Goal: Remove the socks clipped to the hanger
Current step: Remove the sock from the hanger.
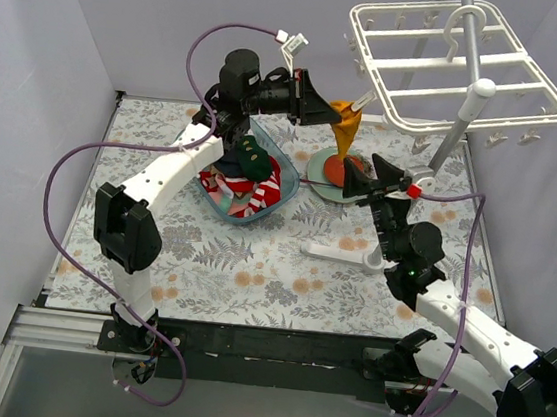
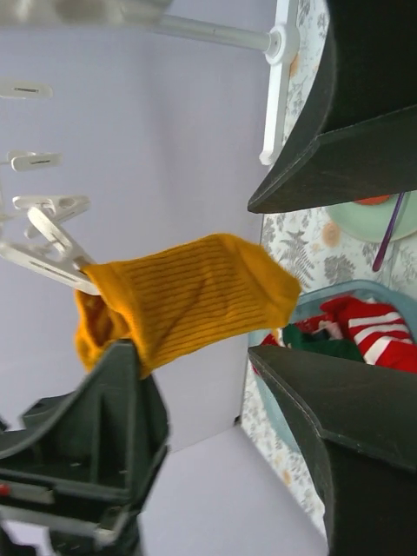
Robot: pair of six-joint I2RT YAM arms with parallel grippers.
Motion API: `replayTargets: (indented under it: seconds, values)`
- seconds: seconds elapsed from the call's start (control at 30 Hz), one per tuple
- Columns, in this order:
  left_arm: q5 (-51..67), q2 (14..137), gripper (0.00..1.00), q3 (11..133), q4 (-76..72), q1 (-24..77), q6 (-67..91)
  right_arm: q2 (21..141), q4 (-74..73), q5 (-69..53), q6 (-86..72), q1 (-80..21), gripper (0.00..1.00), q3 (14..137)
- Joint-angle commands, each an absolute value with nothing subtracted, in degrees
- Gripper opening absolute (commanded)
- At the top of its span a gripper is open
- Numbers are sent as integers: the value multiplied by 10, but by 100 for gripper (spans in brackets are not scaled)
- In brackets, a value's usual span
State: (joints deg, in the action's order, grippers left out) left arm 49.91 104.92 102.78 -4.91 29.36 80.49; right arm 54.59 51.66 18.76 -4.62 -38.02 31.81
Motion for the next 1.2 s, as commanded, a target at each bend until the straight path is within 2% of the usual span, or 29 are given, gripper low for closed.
replayTargets:
  seconds: [0.0, 0.2, 0.43, 0.67, 1.0, 1.17]
  values:
    - [482, 1064, 0, 1099, 45, 291, 740, 541, 483, 185, 51, -409, 70, 327]
    - [462, 1086, 0, 1156, 98, 291, 697, 607, 479, 254, 113, -465, 70, 338]
    - [411, 1090, 1, 1197, 146, 291, 645, 719, 402, 258, -13, -460, 72, 417]
    - [368, 1089, 1, 1225, 183, 291, 610, 778, 453, 188, -191, -378, 75, 429]
    - [380, 1091, 1, 1210, 188, 291, 613, 735, 497, 48, -229, -265, 76, 389]
    - [416, 1097, 0, 1202, 171, 292, 635, 707, 581, -25, -269, -214, 78, 331]
